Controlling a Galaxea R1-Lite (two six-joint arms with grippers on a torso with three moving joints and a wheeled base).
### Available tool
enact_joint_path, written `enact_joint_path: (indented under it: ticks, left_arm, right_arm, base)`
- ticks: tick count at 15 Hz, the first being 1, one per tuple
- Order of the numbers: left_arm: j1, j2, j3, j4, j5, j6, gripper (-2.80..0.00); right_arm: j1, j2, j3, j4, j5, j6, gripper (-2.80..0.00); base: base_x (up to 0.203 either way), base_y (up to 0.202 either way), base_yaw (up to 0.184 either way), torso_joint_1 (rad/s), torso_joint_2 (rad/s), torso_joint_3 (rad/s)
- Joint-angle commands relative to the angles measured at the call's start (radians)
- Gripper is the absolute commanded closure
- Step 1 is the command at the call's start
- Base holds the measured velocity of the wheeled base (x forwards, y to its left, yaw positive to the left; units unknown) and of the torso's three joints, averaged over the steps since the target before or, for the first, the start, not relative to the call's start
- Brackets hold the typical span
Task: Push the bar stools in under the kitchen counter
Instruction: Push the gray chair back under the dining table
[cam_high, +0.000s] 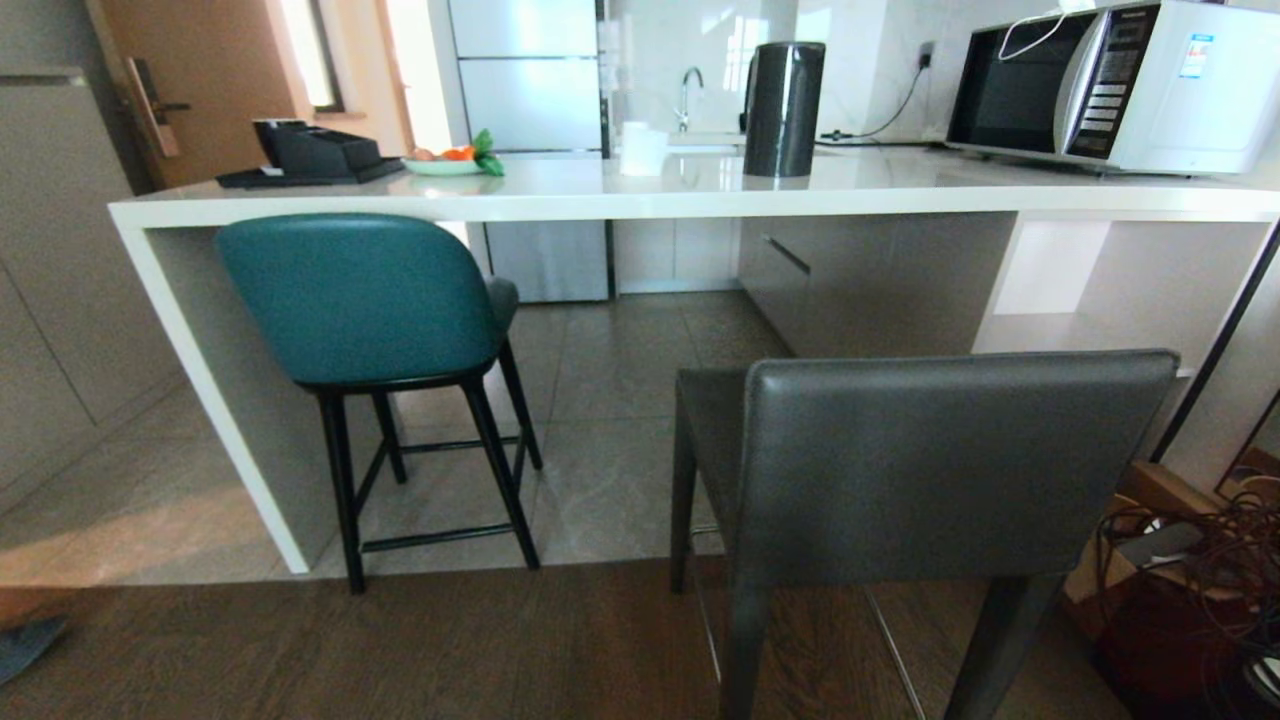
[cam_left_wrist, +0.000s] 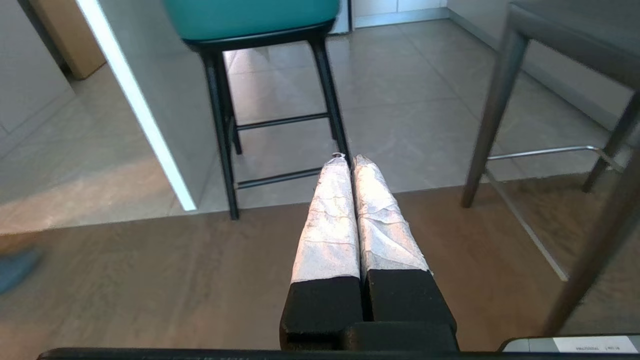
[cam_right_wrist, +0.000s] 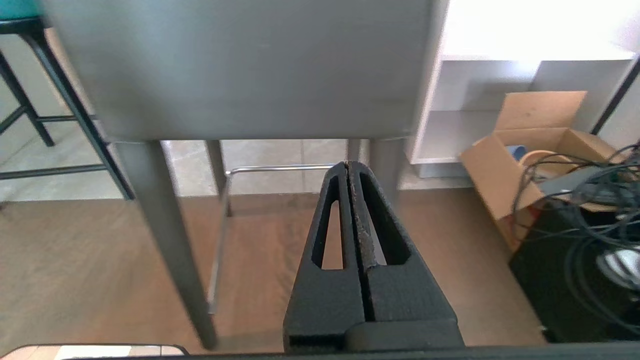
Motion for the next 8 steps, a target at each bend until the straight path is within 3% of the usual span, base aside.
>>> enact_joint_path:
  ticks: [1, 8]
  left_arm:
    - [0.000, 0.002, 0.003, 0.001, 0.001, 0.000, 0.00]
    - [0.000, 0.002, 0.003, 0.001, 0.001, 0.000, 0.00]
  right_arm:
    - [0.000, 0.001, 0.005, 0.000, 0.001, -0.001, 0.00]
    - [0.000, 0.001, 0.005, 0.000, 0.001, -0.001, 0.00]
  base:
    - [0.000, -0.191, 0.001, 0.005, 0.00, 0.002]
    - [0.000, -0.195, 0.002, 0.002, 0.00, 0.003]
